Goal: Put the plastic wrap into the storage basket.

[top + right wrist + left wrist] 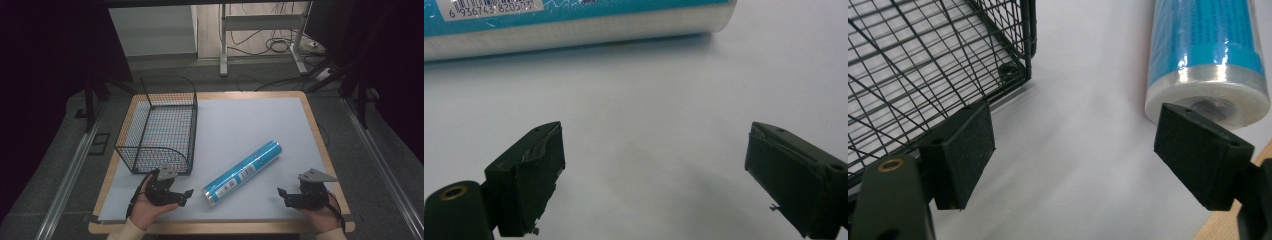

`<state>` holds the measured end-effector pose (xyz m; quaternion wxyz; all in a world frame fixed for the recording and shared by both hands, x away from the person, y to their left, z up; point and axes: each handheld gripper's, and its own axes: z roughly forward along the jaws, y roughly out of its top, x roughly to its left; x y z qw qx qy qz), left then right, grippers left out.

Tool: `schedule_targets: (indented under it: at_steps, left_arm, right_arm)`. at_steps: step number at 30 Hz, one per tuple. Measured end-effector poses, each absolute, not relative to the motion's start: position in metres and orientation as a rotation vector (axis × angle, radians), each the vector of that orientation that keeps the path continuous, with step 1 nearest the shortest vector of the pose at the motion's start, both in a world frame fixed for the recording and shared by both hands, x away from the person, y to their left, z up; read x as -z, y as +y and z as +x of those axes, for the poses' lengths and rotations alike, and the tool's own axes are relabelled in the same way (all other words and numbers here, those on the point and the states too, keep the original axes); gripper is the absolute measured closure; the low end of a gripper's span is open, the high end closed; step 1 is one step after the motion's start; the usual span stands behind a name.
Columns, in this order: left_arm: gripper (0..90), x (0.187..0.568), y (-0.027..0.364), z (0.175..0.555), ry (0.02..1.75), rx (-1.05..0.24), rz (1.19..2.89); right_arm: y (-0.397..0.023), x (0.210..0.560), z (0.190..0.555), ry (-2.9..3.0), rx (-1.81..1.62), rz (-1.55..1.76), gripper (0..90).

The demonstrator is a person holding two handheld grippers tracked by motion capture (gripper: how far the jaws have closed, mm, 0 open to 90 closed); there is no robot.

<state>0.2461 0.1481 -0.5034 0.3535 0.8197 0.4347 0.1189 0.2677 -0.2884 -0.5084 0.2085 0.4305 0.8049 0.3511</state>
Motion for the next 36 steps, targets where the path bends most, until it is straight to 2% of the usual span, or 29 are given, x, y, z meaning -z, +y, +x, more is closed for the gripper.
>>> schedule_targets:
  at_steps: [10, 36]
  left_arm:
    - [19.2, 0.49, 0.145, 0.245, 1.123, -0.305, 2.125]
    - [18.7, 0.458, 0.133, 0.256, 1.106, -0.286, 2.175]
  right_arm:
    - [-0.288, 0.507, 0.265, 2.248, -0.995, 1.18, 10.1]
    - [-0.288, 0.509, 0.264, 2.252, -0.992, 1.184, 10.4]
